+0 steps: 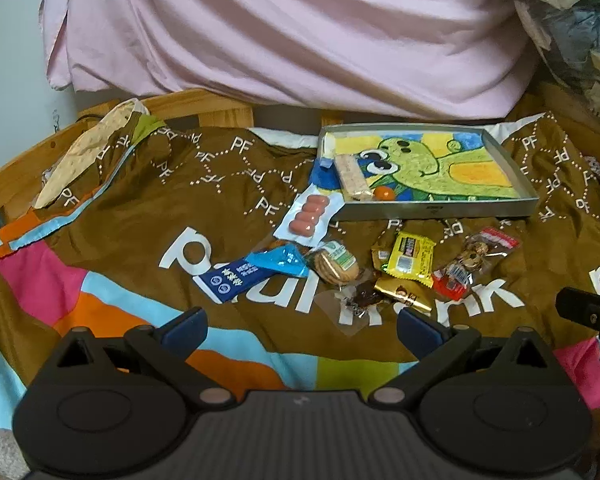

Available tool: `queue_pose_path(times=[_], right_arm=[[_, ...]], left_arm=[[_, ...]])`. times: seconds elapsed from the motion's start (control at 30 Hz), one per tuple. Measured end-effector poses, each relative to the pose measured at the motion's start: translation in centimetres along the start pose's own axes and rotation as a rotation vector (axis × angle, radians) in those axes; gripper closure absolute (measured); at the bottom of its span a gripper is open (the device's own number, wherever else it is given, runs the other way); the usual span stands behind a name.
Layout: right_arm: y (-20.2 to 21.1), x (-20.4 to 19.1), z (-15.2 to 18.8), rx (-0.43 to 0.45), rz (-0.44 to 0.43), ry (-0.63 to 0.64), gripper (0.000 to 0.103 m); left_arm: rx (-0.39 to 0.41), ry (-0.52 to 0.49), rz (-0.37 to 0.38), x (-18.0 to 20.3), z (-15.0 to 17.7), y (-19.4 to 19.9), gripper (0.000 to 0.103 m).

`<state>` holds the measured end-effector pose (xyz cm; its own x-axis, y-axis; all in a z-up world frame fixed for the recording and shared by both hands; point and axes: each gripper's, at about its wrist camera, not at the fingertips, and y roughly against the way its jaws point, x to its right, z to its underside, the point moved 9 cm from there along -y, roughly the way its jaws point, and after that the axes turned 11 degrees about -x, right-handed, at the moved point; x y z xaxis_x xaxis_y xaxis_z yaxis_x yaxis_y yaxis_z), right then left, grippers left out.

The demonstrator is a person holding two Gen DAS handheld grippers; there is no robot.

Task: Organize snacks
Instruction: 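Lift both tools back from the tray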

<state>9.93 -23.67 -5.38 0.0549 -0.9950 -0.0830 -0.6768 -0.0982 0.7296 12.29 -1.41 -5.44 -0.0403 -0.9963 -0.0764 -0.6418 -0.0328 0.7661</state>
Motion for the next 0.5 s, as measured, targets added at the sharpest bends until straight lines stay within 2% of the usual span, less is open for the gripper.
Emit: queue_pose_path(times=[0.23,0.5], right_arm=[[-0.9,0.1,0.3,-0.04,0.0,-0.008,0.001],[-1.8,0.1,0.2,-0.09,-0.031,-0.015,0.001]], left_arm=[[-0.057,-0.009,-0.026,-0.2,0.0,-0.9,0.0],[-0.144,-0.043,0.052,0.9,-0.4,-2.5,0.0]])
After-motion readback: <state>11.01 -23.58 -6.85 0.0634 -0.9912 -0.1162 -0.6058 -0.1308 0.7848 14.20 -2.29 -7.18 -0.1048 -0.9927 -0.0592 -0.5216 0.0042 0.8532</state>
